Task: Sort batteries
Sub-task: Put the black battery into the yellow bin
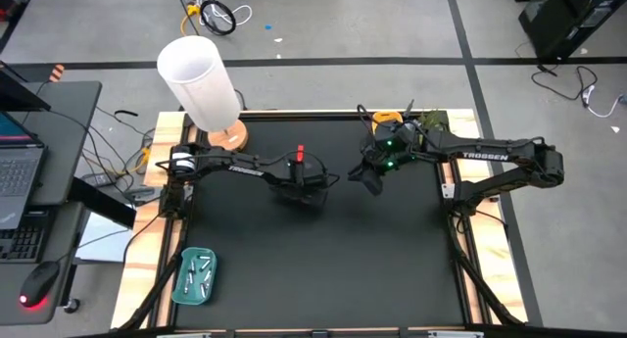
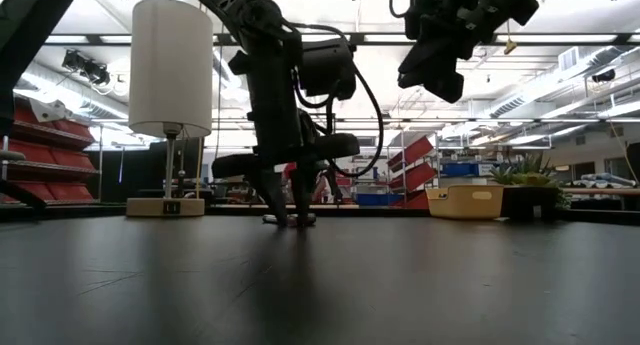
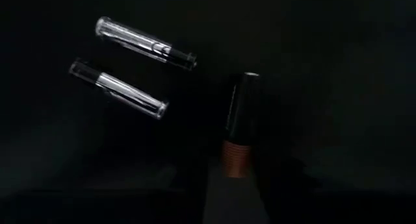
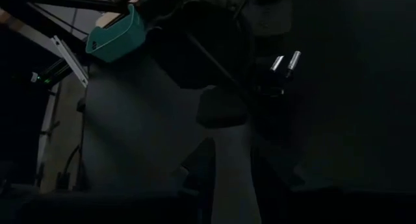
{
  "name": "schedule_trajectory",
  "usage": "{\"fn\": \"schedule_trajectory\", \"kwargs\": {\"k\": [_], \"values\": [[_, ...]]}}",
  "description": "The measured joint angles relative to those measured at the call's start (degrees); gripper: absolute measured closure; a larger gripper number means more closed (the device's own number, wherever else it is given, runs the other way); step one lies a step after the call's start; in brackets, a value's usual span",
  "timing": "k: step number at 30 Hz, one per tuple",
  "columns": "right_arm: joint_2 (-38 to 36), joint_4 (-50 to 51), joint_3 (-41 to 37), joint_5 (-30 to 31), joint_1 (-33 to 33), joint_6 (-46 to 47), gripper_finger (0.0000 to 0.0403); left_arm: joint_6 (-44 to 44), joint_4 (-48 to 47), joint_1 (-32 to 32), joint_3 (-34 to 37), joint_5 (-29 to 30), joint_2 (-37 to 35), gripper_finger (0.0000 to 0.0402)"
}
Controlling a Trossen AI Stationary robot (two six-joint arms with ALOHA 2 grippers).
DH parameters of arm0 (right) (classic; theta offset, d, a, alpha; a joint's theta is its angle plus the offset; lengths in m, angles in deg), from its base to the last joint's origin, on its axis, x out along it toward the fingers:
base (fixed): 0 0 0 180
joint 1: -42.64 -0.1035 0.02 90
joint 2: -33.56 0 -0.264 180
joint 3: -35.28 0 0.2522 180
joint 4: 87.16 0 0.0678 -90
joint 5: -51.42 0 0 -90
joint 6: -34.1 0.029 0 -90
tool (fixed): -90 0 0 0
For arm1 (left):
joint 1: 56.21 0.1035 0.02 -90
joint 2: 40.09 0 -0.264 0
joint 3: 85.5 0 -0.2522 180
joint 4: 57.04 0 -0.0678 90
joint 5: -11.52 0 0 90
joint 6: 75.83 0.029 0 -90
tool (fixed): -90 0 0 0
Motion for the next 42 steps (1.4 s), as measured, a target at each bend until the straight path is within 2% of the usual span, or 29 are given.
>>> {"fn": "schedule_trajectory", "kwargs": {"k": [4, 13, 16, 20, 23, 28, 32, 34, 42], "values": [[0.0, 0.0, 0.0, 0.0, -0.5, -0.5, 0.0318, 4.5, 1.0, -0.5, 0.0, 0.5, 0.1, 0.0350], [0.0, 0.4, 0.0, 0.0, -0.6, -1.1, 0.0318, 9.4, 3.1, -0.9, -0.9, 0.4, -0.5, 0.0352], [-0.7, 2.3, 0.0, 1.5, -0.4, -2.4, 0.0318, 12.9, 2.5, -1.3, -2.3, 0.5, -3.3, 0.0352], [-4.3, 2.5, 0.0, 2.7, 1.2, -2.6, 0.0313, 17.2, 2.9, -1.9, -2.7, 3.2, -8.3, 0.0352], [-9.9, -2.4, 0.0, 3.3, 3.0, 0.3, 0.0306, 19.4, 4.1, -2.1, -2.6, 6.2, -10.8, 0.0352], [-16.3, -7.7, 0.0, 3.6, 6.8, 3.2, 0.0296, 26.1, 17.1, -2.0, -2.6, 6.8, -13.6, 0.0352], [-16.3, -7.4, 0.0, 1.8, 7.8, 2.9, 0.0293, 29.7, 33.3, -1.5, -2.6, 1.8, -13.6, 0.0352], [-15.9, -8.7, 0.0, 0.4, 7.4, 3.4, 0.0294, 30.0, 39.5, -1.1, -2.7, 1.6, -13.3, 0.0352], [-16.8, -12.9, 0.0, 0.5, 6.4, 5.3, 0.0295, 28.4, 50.6, -0.3, -2.6, 2.4, -13.0, 0.0352]]}}
